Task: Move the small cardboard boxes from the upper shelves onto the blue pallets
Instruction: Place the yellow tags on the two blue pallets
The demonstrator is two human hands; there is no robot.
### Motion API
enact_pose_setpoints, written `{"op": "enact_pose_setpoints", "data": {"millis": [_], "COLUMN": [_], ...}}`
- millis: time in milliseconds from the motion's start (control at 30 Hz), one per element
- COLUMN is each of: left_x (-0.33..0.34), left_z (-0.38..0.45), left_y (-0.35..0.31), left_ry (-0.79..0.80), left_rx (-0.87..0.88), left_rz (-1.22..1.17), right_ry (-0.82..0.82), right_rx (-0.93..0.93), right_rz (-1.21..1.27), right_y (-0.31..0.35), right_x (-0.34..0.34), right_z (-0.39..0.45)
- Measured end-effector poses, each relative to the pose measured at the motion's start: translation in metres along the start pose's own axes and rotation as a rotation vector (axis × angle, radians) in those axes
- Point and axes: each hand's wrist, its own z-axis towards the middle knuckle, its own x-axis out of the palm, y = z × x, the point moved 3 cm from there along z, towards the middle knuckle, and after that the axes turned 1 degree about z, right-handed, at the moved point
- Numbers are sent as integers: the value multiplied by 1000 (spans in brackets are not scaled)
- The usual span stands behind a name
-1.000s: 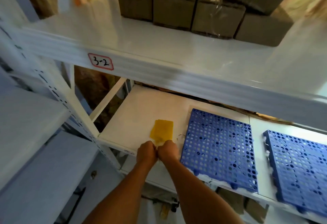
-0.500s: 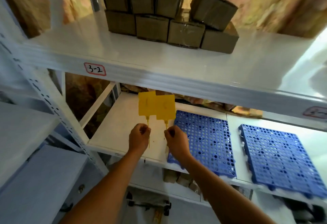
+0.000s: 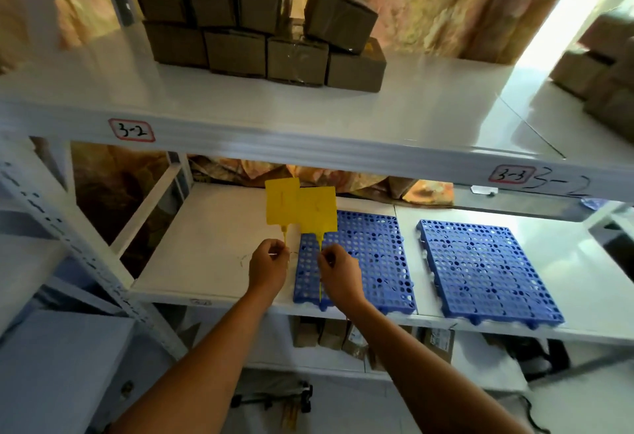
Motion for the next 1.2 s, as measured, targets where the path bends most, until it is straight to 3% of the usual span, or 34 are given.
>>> {"op": "enact_pose_setpoints", "data": {"millis": [500, 700, 900, 1200], "left_x": [50, 85, 150, 232], "left_z": [-8, -9, -28, -64], "left_y": [-7, -13, -24, -34], "left_ry": [31, 90, 196, 19], "left_rx": [19, 34, -22, -94], "left_rz": [54, 37, -18, 12], "right_ry": [30, 10, 3, 204], "right_rx": [33, -3, -17, -49], "right_rz": [-40, -189, -426, -945], "right_y": [-55, -71, -109, -221], "right_x": [-55, -92, -177, -373], "right_z": [-5, -9, -7, 27]}}
